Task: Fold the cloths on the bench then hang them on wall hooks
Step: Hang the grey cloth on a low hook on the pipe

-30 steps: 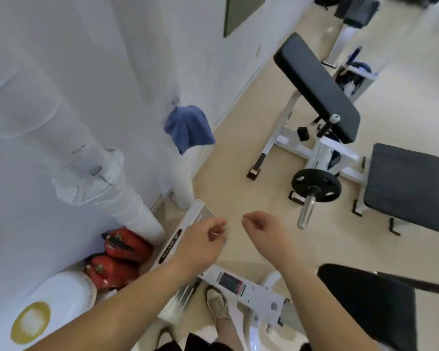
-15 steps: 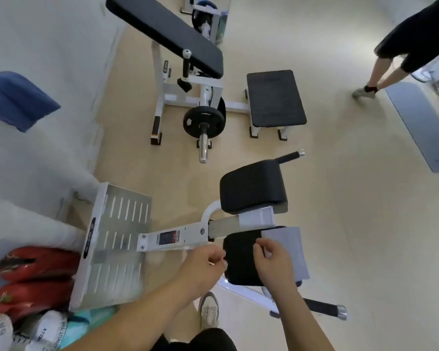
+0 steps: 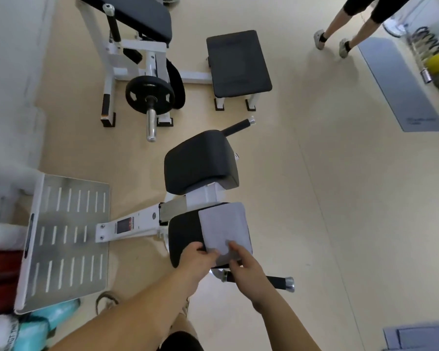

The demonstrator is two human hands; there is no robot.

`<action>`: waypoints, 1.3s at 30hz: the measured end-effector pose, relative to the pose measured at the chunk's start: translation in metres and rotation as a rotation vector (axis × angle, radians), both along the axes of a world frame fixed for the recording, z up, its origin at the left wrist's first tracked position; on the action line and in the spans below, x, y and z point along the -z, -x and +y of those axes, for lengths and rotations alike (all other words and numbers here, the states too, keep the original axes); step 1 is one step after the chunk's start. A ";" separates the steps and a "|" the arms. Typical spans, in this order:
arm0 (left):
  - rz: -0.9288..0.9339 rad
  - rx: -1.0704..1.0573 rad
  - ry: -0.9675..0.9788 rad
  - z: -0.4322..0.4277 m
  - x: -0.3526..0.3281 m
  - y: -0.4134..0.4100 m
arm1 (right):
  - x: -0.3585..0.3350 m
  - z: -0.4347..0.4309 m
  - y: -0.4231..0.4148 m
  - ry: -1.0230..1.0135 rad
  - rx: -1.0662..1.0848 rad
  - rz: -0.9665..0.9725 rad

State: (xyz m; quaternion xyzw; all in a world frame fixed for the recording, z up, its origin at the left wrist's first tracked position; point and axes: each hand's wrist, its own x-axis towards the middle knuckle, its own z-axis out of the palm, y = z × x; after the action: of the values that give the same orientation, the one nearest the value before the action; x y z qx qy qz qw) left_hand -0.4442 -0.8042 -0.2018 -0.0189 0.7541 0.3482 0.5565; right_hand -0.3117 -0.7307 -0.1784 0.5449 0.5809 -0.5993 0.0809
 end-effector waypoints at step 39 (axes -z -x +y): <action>0.774 -0.833 -0.039 -0.458 -0.133 0.397 | -0.118 -0.304 0.546 -0.098 -0.684 0.459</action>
State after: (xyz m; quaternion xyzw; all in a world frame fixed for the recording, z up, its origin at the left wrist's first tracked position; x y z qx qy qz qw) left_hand -0.8414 -1.2618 -0.0687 -0.1752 0.8254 0.5338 0.0556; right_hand -0.8580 -1.0351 -0.0609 0.1761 0.7593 -0.6153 0.1177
